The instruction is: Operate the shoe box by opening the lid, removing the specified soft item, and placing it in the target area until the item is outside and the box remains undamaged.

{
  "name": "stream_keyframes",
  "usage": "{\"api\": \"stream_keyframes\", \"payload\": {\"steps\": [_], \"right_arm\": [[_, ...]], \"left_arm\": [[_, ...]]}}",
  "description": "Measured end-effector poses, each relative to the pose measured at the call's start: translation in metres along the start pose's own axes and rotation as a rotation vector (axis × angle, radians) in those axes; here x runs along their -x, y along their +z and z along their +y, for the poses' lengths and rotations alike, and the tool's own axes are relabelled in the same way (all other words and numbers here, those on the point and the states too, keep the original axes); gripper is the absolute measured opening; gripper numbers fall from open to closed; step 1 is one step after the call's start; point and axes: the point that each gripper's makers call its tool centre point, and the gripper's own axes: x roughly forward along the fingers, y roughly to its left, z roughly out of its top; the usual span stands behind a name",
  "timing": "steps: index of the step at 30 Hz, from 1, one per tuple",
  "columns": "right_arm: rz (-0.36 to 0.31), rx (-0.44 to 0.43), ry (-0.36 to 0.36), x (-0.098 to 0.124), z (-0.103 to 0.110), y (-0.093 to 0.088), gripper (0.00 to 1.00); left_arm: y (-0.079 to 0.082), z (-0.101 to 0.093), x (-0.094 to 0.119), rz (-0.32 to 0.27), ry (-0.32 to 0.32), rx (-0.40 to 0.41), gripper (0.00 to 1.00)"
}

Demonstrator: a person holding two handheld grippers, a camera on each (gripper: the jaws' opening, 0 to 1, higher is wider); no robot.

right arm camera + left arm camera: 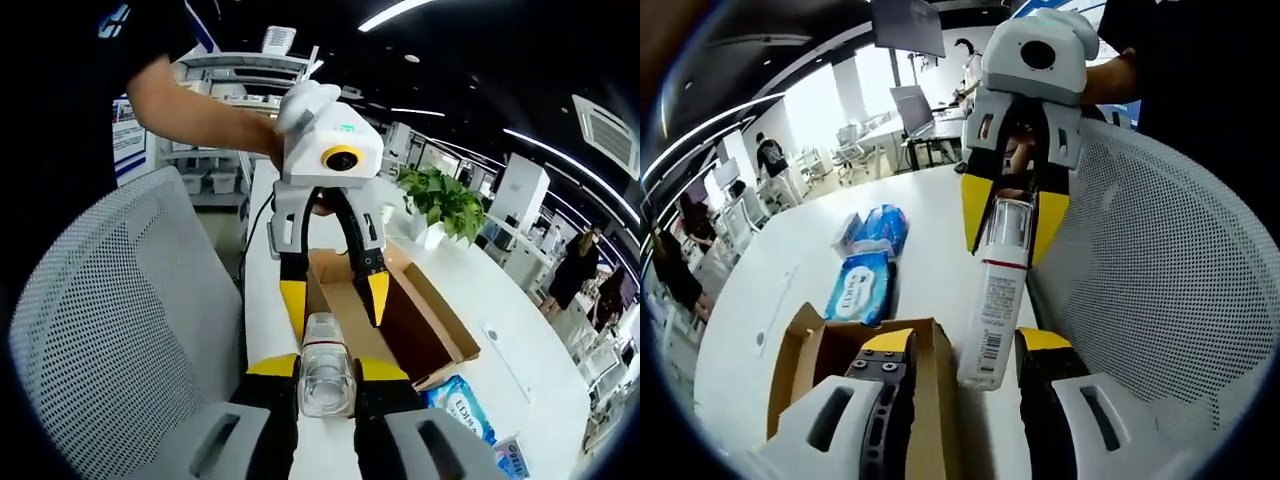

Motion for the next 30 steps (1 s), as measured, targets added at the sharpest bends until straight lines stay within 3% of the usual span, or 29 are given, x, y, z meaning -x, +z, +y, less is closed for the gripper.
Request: {"api": "stream_keyframes", "payload": {"steps": [8, 16, 24, 30], "right_arm": [[0.003, -0.003, 0.02, 0.0, -0.004, 0.003, 0.16], [0.015, 0.007, 0.027, 0.006, -0.017, 0.004, 0.16], [0.023, 0.014, 0.006, 0.021, -0.044, 0.003, 0.16], [0.03, 0.026, -0.023, 0.033, -0.07, 0.003, 0.16]], "left_arm": [[-0.006, 0.007, 0.008, -0.02, 0.074, 0.053, 0.44], [-0.014, 0.014, 0.018, -0.043, 0.163, 0.166, 0.48], [-0.011, 0.03, 0.034, -0.108, 0.285, 0.263, 0.53], [-0.016, 0.035, 0.043, -0.099, 0.329, 0.298, 0.56]]}}
